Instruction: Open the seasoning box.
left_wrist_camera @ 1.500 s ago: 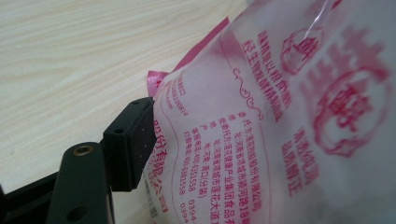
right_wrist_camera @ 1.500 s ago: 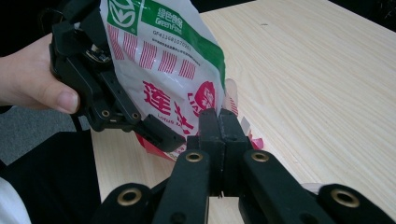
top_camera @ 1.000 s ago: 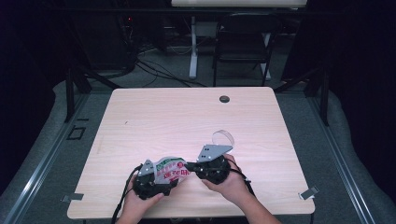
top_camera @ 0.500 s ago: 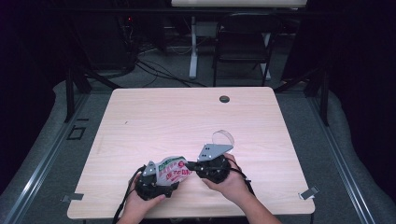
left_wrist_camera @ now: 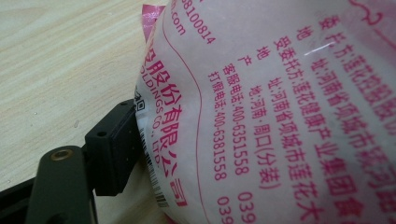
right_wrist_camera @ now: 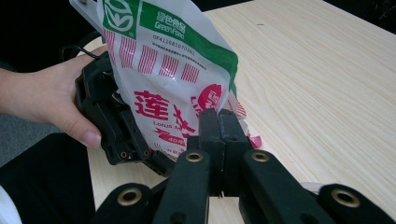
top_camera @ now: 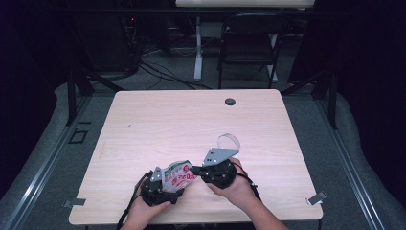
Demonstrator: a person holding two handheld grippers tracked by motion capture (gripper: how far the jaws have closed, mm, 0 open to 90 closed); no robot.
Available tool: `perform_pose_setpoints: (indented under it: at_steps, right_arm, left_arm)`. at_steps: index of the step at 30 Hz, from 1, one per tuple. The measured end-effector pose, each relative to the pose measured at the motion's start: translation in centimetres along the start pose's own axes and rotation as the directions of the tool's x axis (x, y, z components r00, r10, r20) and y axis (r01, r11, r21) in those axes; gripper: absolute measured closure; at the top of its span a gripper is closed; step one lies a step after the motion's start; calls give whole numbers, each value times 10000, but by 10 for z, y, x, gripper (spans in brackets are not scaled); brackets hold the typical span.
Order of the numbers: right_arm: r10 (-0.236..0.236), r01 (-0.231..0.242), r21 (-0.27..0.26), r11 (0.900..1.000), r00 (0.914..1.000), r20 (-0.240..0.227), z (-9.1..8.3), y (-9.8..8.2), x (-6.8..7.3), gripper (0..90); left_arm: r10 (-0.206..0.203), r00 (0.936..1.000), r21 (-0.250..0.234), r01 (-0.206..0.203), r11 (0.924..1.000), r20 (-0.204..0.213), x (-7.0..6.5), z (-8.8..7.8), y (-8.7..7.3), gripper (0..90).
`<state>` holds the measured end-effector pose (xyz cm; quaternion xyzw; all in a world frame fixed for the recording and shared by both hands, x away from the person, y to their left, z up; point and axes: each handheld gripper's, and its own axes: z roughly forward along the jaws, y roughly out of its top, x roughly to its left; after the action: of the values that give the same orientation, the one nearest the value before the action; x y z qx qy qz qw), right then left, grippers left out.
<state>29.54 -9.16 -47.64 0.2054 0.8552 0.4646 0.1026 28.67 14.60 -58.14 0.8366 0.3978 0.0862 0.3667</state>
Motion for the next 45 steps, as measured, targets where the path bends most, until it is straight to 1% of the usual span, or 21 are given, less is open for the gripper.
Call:
perform_pose_setpoints:
  at_steps: [4,5,6,8,10,12,20,22,25,30,34,37,40,41,42,43,45]
  right_arm:
    - [-32,32,53,10000,10000,19,0,0,0,900]
    - [-21,21,44,10000,10000,9,0,0,0,900]
    - [-15,15,42,10000,10000,22,0,0,0,900]
    - [-20,20,53,10000,10000,0,0,0,0,900]
    - [-13,13,53,10000,10000,8,0,0,0,900]
    - [-15,15,28,10000,10000,-8,0,0,0,900]
    - [84,-84,-29,10000,10000,-24,0,-1,-1,900]
    - [99,-100,-17,9999,9999,-17,0,-1,-2,900]
    - [122,-122,-31,9999,9999,-17,0,-1,-2,900]
    - [137,-137,-34,9999,9999,-36,0,-1,-1,900]
    - [127,-128,-65,9999,9999,-37,0,-1,-2,900]
    - [170,-170,-80,9998,9999,-33,-1,-1,-3,900]
    - [154,-154,-95,9998,9999,-12,-2,-1,-3,900]
    - [137,-137,-117,9998,9999,2,-2,-1,-3,900]
    - [144,-144,-125,9998,9999,3,-2,-1,-3,900]
    - [152,-152,-132,9998,9999,0,-2,-1,-4,900]
    - [159,-159,-138,9998,9999,4,-2,-1,-4,900]
  left_arm:
    - [288,9995,-131,-290,9995,-131,-1,2,-1,248]
    - [431,9987,-199,-436,9988,-281,-2,3,-2,251]
    - [487,9984,-203,-493,9986,-283,-2,3,-2,253]
    - [687,9968,-350,-702,9969,-409,-4,4,-4,259]
    - [870,9948,-370,-890,9953,-529,-4,5,-5,268]
    - [933,9936,-428,-961,9944,-636,-5,6,-5,283]
    - [991,9918,-451,-1030,9937,-804,-6,5,-5,355]
    - [988,9920,-503,-1029,9934,-788,-6,5,-6,397]
    - [1001,9918,-536,-1045,9931,-790,-6,4,-6,423]
    - [893,9928,-579,-941,9939,-797,-5,4,-6,465]
    - [731,9946,-708,-783,9944,-738,-3,3,-7,502]
    - [696,9952,-757,-748,9943,-693,-3,2,-7,526]
    - [827,9934,-711,-884,9935,-792,-4,0,-5,557]
    - [928,9920,-671,-987,9929,-855,-4,-1,-4,565]
    - [938,9919,-641,-994,9930,-858,-5,-2,-4,571]
    - [1052,9898,-597,-1112,9920,-959,-5,-3,-3,574]
    - [1093,9886,-539,-1154,9919,-1038,-6,-4,-2,579]
